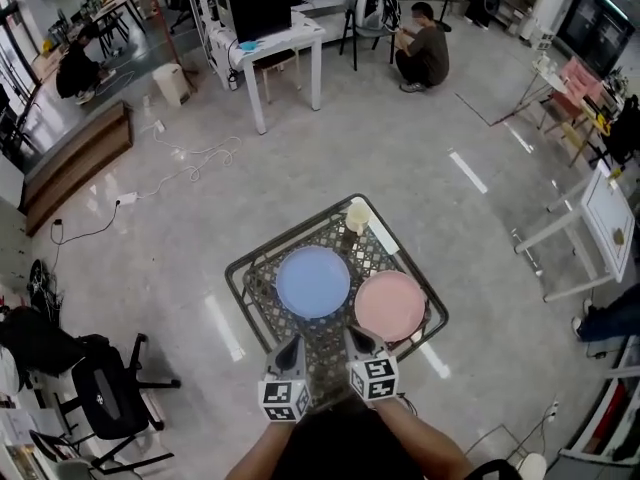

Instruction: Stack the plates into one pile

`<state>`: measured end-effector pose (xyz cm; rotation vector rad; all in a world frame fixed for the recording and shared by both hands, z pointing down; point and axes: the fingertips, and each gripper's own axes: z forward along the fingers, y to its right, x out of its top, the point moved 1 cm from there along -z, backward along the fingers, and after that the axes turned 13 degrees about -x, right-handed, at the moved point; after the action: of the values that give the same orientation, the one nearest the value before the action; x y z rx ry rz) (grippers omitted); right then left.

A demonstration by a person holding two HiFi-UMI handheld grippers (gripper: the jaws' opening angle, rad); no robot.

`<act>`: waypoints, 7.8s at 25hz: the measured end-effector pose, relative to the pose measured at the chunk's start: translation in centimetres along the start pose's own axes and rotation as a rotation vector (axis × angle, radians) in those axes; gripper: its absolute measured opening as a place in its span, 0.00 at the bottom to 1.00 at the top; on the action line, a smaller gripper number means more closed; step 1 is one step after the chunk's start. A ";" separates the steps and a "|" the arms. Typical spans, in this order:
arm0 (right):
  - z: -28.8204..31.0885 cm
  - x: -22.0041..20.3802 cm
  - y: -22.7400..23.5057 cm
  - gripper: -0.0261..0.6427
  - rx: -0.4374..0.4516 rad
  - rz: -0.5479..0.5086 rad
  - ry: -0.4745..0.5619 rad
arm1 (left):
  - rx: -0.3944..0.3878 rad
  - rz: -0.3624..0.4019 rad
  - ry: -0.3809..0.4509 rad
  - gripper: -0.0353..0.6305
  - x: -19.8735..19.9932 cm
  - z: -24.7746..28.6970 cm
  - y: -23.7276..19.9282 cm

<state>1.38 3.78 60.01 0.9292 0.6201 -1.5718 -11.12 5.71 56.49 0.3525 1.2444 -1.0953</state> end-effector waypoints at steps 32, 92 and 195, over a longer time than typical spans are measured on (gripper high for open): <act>-2.0 4.3 15.6 0.05 0.138 -0.089 0.051 | 0.037 -0.111 0.039 0.07 -0.9 10.9 10.6; 14.5 -16.4 33.5 0.12 0.107 -0.230 -0.630 | 0.373 -0.590 -0.350 0.17 -26.0 23.6 7.6; 26.9 -5.0 9.8 0.18 0.177 -0.346 -0.534 | 0.549 -0.646 -0.202 0.21 -16.0 12.3 -15.4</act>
<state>4.95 -17.14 79.87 0.5007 0.2691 -2.1094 -15.32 -3.35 79.83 0.2405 0.8714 -1.9876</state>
